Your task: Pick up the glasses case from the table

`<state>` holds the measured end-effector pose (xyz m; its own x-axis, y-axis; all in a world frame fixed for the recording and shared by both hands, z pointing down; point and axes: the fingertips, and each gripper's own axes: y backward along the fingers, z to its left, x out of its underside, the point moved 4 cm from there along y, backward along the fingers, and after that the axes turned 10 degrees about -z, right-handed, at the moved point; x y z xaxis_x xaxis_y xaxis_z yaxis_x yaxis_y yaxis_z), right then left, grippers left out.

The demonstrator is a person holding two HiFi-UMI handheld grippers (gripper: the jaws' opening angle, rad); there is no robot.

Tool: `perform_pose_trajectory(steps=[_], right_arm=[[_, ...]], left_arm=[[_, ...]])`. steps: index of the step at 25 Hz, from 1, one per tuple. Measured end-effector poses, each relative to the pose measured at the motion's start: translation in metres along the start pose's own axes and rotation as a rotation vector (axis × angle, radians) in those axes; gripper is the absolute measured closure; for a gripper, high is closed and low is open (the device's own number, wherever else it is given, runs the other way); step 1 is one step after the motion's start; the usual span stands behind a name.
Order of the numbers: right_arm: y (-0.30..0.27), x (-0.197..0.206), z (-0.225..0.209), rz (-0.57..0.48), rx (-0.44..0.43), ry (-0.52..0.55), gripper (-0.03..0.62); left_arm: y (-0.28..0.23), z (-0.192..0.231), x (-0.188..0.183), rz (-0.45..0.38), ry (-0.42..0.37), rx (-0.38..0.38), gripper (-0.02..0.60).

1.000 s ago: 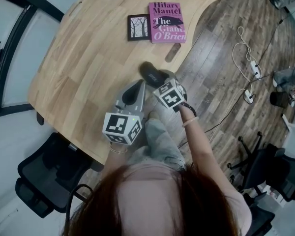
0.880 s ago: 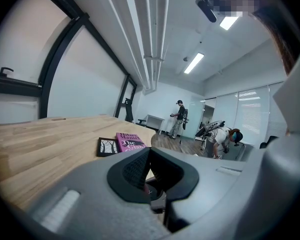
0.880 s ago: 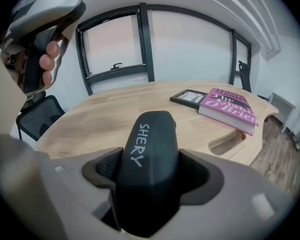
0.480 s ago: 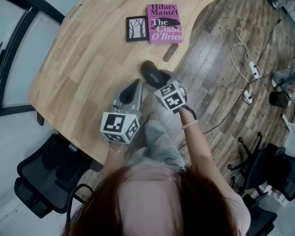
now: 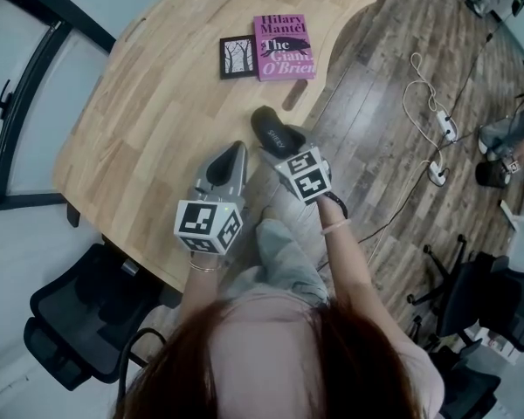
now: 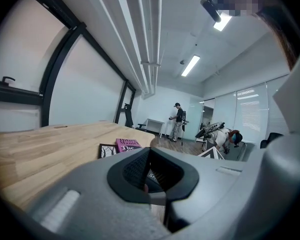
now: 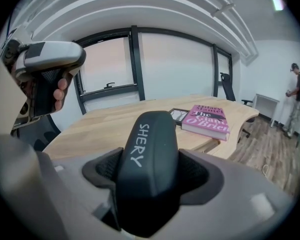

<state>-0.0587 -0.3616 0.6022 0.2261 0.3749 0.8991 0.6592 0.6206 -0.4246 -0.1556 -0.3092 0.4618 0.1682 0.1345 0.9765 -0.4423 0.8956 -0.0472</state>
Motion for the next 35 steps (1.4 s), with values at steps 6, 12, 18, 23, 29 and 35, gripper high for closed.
perform_pose_trajectory(steps=[6,12,18,23,29,35], right_arm=[[0.019,-0.011,0.005,-0.046,0.028,-0.002,0.247],[0.042,-0.022,0.015,-0.094,0.048,0.014,0.247],[0.065,-0.033,0.023,-0.145,0.079,0.021,0.247],[0.085,-0.04,0.03,-0.188,0.101,0.004,0.247],[0.108,-0.051,0.036,-0.234,0.122,0.009,0.247],[0.128,-0.062,0.046,-0.28,0.144,0.034,0.247]], left_arm=[[0.009,-0.008,-0.009,-0.016,-0.016,0.008,0.574],[0.018,-0.022,-0.018,-0.035,-0.035,0.026,0.574],[0.028,-0.037,-0.03,-0.057,-0.056,0.048,0.574],[0.037,-0.046,-0.041,-0.077,-0.069,0.059,0.574],[0.046,-0.061,-0.049,-0.093,-0.082,0.075,0.574],[0.058,-0.069,-0.056,-0.117,-0.087,0.08,0.574]])
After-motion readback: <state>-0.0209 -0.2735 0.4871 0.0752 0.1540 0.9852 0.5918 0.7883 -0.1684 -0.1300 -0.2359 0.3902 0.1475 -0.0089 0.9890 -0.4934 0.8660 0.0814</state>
